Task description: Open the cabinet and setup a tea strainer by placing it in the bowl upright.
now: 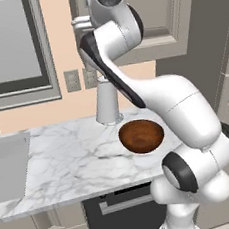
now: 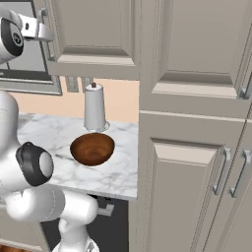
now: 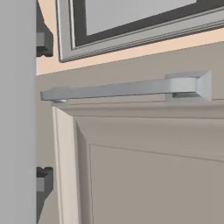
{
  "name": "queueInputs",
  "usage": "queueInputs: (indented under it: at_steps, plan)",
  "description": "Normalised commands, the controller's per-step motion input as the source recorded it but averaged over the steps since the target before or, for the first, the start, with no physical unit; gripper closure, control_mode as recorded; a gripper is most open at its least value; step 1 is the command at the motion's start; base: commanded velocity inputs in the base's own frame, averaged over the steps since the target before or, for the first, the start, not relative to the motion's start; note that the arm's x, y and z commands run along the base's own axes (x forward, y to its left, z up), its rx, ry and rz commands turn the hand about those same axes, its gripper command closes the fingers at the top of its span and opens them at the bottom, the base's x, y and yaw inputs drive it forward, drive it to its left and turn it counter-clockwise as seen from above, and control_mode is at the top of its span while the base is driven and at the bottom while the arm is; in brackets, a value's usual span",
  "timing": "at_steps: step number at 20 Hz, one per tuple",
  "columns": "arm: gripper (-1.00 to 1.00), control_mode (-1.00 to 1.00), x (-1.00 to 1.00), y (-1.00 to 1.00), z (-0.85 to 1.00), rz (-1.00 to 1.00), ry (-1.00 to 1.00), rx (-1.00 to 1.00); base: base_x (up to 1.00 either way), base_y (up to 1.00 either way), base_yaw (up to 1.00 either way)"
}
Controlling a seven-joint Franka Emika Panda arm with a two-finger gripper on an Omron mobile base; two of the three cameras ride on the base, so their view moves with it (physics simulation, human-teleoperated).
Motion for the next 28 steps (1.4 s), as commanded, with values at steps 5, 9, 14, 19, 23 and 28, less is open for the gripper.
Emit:
queueInputs:
  at_steps: [5,9,14,19,23,28]
  plan:
    - [-1.00,-1.00,0.35,0.12,-0.01,-0.02,0.00,-0.02,0.00,0.00,0.00]
    - [-1.00,-1.00,0.37,0.03,-0.06,-0.03,0.00,-0.03,0.00,0.00,0.00]
    - [-1.00,-1.00,0.30,0.05,-0.02,-0.03,0.00,-0.03,0.00,0.00,0.00]
    - [-1.00,-1.00,0.29,0.11,-0.01,-0.04,0.00,-0.01,0.00,0.00,0.00]
    - [-1.00,-1.00,0.29,0.10,-0.01,-0.04,0.00,-0.01,0.00,0.00,0.00]
    - [-1.00,-1.00,0.20,0.00,-0.07,-0.01,0.00,0.00,0.00,0.00,0.00]
